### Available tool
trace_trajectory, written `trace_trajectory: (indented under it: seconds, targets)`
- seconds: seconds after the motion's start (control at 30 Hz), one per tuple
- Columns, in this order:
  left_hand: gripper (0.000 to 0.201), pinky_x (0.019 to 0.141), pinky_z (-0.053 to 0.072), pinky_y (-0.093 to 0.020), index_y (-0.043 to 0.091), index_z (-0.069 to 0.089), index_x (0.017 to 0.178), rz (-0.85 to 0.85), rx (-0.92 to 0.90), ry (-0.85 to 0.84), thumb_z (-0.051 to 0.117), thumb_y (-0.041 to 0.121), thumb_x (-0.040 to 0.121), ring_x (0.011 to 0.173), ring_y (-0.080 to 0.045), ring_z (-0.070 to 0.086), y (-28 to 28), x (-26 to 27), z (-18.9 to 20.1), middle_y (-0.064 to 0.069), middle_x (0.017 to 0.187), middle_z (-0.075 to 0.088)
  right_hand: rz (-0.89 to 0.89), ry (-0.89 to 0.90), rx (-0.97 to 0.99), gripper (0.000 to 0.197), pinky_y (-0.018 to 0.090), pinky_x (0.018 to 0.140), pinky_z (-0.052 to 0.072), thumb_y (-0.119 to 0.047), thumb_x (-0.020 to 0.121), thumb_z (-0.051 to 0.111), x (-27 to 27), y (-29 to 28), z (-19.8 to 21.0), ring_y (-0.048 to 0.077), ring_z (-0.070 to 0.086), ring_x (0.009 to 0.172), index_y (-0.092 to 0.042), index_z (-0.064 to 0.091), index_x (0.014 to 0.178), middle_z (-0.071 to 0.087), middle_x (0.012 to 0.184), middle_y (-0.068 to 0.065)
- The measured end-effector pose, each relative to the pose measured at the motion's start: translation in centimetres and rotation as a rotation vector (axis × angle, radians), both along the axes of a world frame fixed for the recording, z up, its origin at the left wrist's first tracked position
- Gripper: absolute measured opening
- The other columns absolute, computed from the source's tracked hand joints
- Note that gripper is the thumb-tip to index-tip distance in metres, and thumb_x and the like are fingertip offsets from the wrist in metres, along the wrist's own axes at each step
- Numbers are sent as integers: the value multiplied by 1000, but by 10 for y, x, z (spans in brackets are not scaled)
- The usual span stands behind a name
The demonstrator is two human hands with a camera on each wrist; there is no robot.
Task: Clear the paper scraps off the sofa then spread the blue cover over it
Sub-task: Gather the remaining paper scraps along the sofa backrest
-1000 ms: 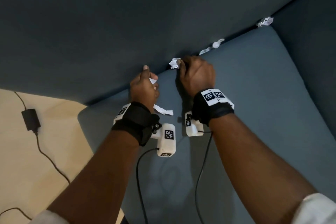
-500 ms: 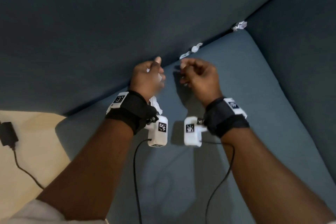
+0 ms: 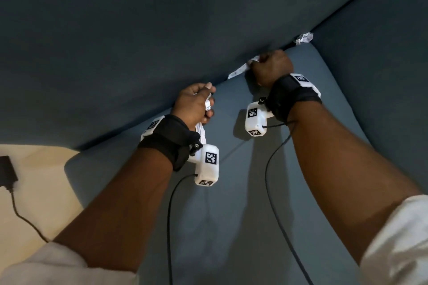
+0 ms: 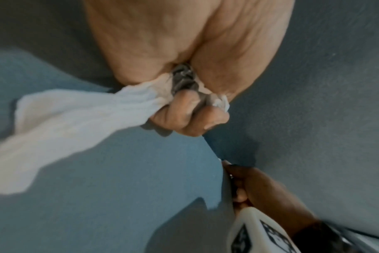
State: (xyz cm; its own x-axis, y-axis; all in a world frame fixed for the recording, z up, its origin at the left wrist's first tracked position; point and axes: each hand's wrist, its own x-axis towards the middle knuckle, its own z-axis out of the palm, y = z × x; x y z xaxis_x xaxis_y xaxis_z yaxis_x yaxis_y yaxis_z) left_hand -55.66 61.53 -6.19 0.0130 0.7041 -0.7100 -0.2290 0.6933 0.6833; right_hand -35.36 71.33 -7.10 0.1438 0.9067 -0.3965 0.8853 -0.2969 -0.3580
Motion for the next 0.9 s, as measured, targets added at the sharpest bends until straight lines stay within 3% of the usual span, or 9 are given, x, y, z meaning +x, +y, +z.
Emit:
trace_trajectory:
  seconds: [0.07,0.13,0.23,0.4,0.5,0.6,0.73,0.83,0.9]
  targets:
    - [24,39,23,-12,14,55,88,-5,-3,-8,48,25,108,35,-8,37,0,1,2,0,61,43,-162,284,93,33,38,75,57,-38,96,64,7,-16,0,23,69,74,-15,69,72,70,73,8]
    - [24,39,23,-13,13,55,89,13,-7,-3,48,27,108,35,-8,35,1,2,3,0,59,43,-278,578,215,21,34,61,56,-27,99,65,8,-36,4,11,62,61,-13,75,86,68,73,3]
    - [26,40,24,-14,12,57,94,45,-21,-13,51,34,106,37,-10,35,-1,16,7,0,58,43,-370,809,331,8,20,57,50,-13,102,63,4,-70,20,3,59,59,-8,70,99,67,78,1]
    - [60,43,27,-22,13,68,106,-13,-13,-95,55,70,91,44,-14,39,-4,52,18,-1,59,51,-218,728,431,10,48,79,58,-21,97,70,-13,-137,30,27,70,83,-12,74,98,72,90,9]
    - [62,53,47,-34,21,72,83,-83,71,17,65,81,73,58,-20,59,-2,62,13,-3,73,67,-62,636,402,11,39,78,56,-15,93,72,-17,-168,33,19,68,85,-14,78,103,67,91,1]
    - [49,71,58,-50,13,75,80,-49,151,102,75,62,76,70,-24,68,-5,66,6,-8,77,72,4,706,282,22,36,78,57,-9,93,70,-11,-171,40,21,69,85,-13,78,113,65,94,5]
    - [60,54,48,-36,16,69,66,31,89,98,74,75,68,57,-28,60,-7,69,-5,-11,63,63,-18,781,126,21,35,78,62,0,94,68,17,-136,57,20,74,79,-5,77,113,75,95,13]
    - [68,62,62,-52,6,76,80,50,36,59,76,73,66,67,-36,70,-4,68,-5,-16,72,70,-131,688,252,20,25,71,58,-6,95,71,43,-86,60,6,70,66,-11,73,114,72,87,4]
    - [62,65,63,-57,4,76,82,53,24,53,77,66,72,69,-34,72,-3,69,-5,-15,77,74,-314,602,332,22,34,70,63,-13,91,74,66,-41,45,11,73,67,-14,71,113,71,86,3]
